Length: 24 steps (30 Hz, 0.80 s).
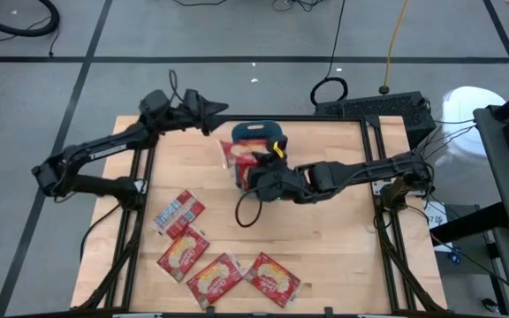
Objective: Sort popcorn bags into baskets
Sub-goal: Put the red popcorn bag into the blue bin
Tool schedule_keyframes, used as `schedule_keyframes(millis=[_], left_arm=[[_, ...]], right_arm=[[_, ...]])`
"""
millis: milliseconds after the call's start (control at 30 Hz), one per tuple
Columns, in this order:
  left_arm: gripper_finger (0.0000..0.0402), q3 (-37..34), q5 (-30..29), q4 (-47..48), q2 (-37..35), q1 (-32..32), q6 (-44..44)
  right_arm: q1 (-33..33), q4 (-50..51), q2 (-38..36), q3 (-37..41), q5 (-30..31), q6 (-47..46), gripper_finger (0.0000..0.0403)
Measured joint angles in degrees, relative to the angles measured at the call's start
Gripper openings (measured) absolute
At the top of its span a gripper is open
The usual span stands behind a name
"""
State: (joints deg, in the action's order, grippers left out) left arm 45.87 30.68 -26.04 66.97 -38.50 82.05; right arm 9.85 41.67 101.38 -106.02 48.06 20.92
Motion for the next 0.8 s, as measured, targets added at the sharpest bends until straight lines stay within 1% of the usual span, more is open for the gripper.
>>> schedule_keyframes(millis=[167, 300, 367, 433, 467, 567, 600, 667, 800], left_arm=[[0.0333, 0.0, 0.1, 6.4, -4.6, -2.0, -6.3], [0.0333, 0.0, 0.4, 11.7, -7.9, -2.0, -10.2], [0.0333, 0.0, 0.4, 13.7, -9.4, -1.5, -12.5], [0.0333, 0.0, 0.3, 15.6, -10.7, -1.0, -14.2], [0.0333, 0.0, 0.0, 16.7, -11.3, -0.7, -14.8], [0.0333, 0.0, -1.9, 19.8, -12.4, 0.9, -15.7], [0.0333, 0.0, -2.7, 20.9, -12.7, 1.3, -16.1], [0.0333, 0.0, -4.1, 21.9, -13.1, 2.4, -16.5], [0.0333, 0.0, -6.7, 23.1, -13.1, 4.8, -16.8]], right_arm=[[-4.1, 6.2, 0.0, 0.0, -13.6, -6.9, 0.0015], [-9.3, 11.1, 0.0, 0.0, -27.6, -14.9, 0.0015], [-11.6, 13.6, 0.1, 0.0, -32.4, -16.6, 0.0015], [-13.6, 14.3, 1.3, -0.1, -33.5, -16.9, 0.0015], [-14.5, 14.6, 1.6, -0.1, -35.1, -16.9, 0.0015], [-16.6, 14.6, 3.8, -0.1, -42.4, -16.8, 0.0015], [-17.2, 14.3, 4.5, -0.1, -43.8, -16.5, 0.0015], [-17.4, 15.3, 6.4, -0.1, -43.8, -14.0, 0.0015], [-17.3, 16.0, 9.5, 0.0, -40.7, -7.1, 0.0015]])
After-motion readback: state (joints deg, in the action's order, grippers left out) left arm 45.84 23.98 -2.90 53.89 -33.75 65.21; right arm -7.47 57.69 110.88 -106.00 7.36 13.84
